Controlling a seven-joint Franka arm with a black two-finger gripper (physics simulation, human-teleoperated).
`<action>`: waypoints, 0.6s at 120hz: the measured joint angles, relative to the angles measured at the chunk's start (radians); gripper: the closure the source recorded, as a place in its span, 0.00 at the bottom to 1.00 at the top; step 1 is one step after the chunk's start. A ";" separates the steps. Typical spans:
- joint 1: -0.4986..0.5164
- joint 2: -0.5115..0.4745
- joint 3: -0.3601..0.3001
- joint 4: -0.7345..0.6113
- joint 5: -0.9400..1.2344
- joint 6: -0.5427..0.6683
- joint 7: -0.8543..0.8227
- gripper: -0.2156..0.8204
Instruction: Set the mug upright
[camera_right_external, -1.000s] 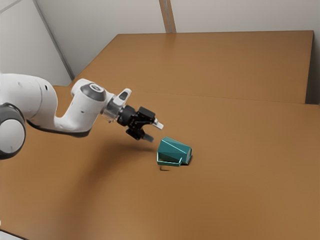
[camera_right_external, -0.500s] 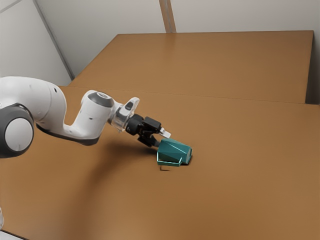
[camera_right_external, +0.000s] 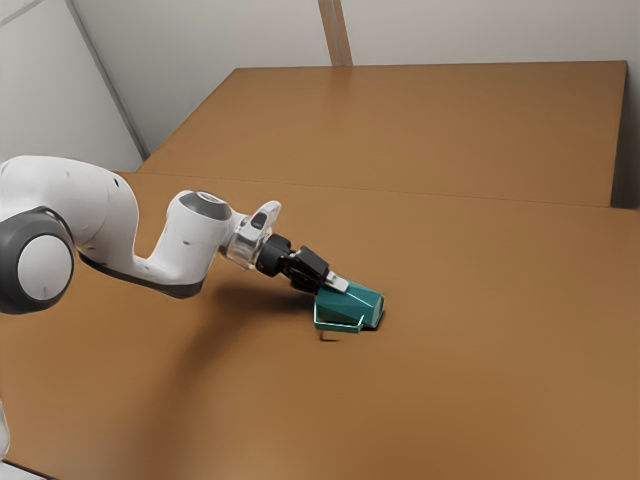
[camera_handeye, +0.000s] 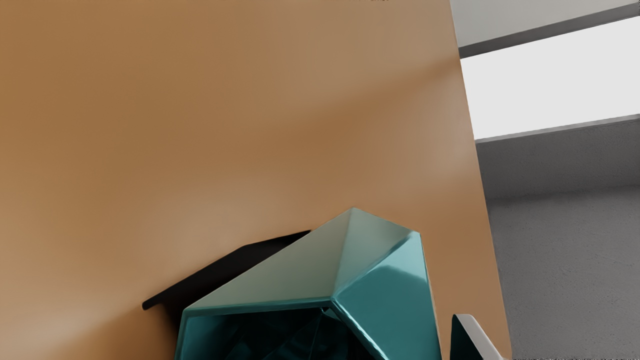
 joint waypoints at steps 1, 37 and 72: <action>0.000 0.000 0.000 0.000 0.000 0.000 0.002 0.76; 0.002 -0.010 -0.012 0.005 -0.010 0.000 0.056 0.91; -0.001 -0.048 -0.019 0.006 -0.003 0.004 0.079 0.95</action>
